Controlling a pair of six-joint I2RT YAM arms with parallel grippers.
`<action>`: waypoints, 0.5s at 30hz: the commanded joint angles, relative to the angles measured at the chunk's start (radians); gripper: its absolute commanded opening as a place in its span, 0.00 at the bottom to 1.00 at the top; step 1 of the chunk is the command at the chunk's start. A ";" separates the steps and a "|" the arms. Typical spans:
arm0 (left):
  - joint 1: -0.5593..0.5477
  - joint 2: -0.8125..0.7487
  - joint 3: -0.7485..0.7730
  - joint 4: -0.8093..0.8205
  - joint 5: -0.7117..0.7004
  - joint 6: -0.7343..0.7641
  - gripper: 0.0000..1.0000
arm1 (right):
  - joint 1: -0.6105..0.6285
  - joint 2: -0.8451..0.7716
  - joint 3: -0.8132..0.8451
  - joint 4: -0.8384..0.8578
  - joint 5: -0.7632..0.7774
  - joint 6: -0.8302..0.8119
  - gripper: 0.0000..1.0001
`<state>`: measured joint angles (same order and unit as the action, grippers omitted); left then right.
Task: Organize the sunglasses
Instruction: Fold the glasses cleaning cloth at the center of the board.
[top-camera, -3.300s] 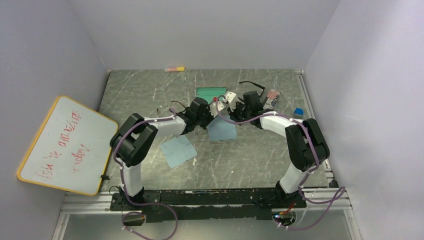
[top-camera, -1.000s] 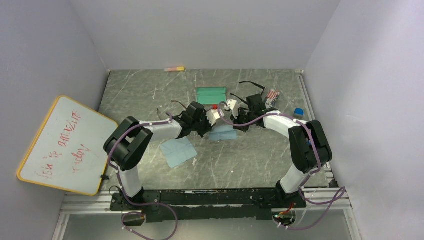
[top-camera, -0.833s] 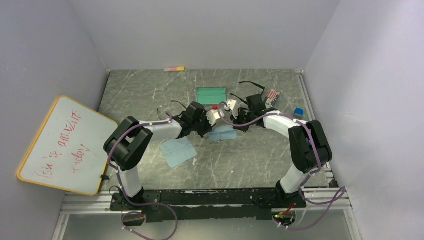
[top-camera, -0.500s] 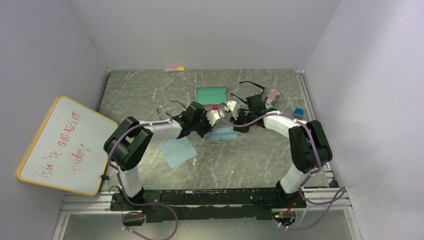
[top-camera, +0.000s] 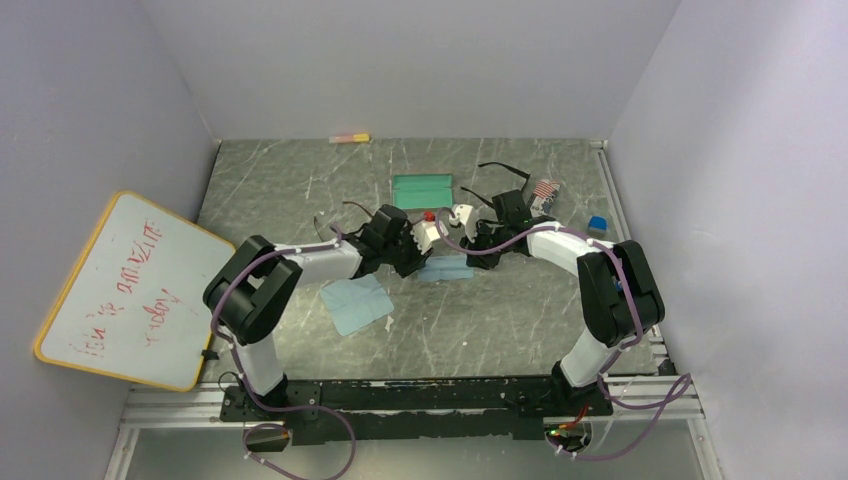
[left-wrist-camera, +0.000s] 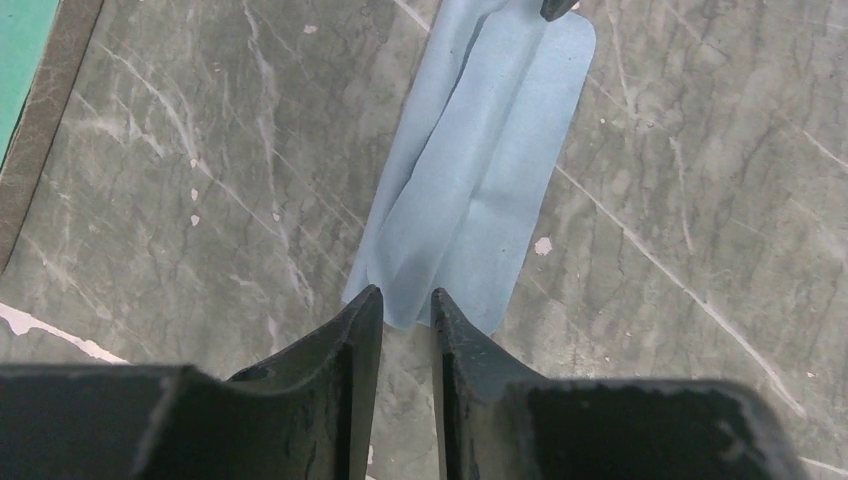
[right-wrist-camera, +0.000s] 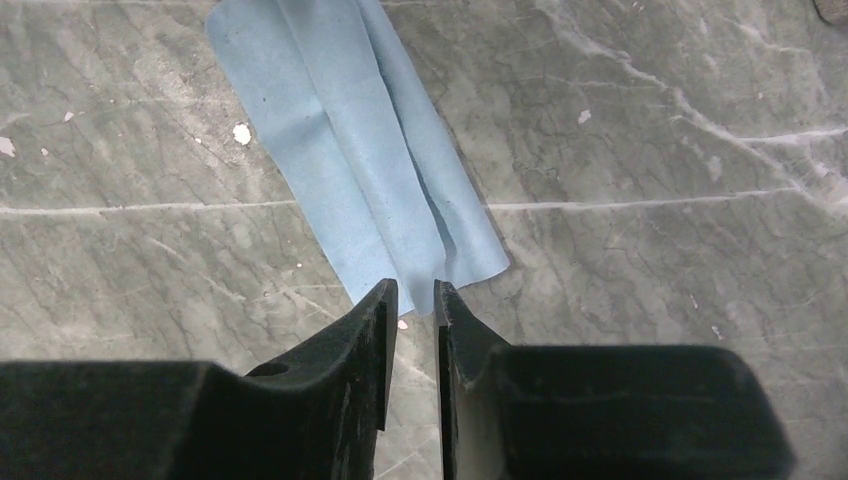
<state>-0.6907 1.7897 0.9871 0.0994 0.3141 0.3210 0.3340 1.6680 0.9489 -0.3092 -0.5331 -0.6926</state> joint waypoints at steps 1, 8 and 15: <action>-0.004 -0.058 -0.006 -0.004 0.037 0.014 0.31 | -0.006 -0.022 0.026 -0.019 -0.037 -0.025 0.25; -0.004 -0.067 0.008 0.013 -0.007 -0.006 0.31 | -0.006 -0.027 0.045 0.025 -0.026 0.050 0.25; -0.004 0.024 0.105 0.016 -0.230 -0.043 0.30 | -0.006 -0.003 0.058 0.174 0.145 0.167 0.30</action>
<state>-0.6907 1.7748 1.0161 0.0917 0.2073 0.3004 0.3340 1.6680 0.9539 -0.2432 -0.4736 -0.5991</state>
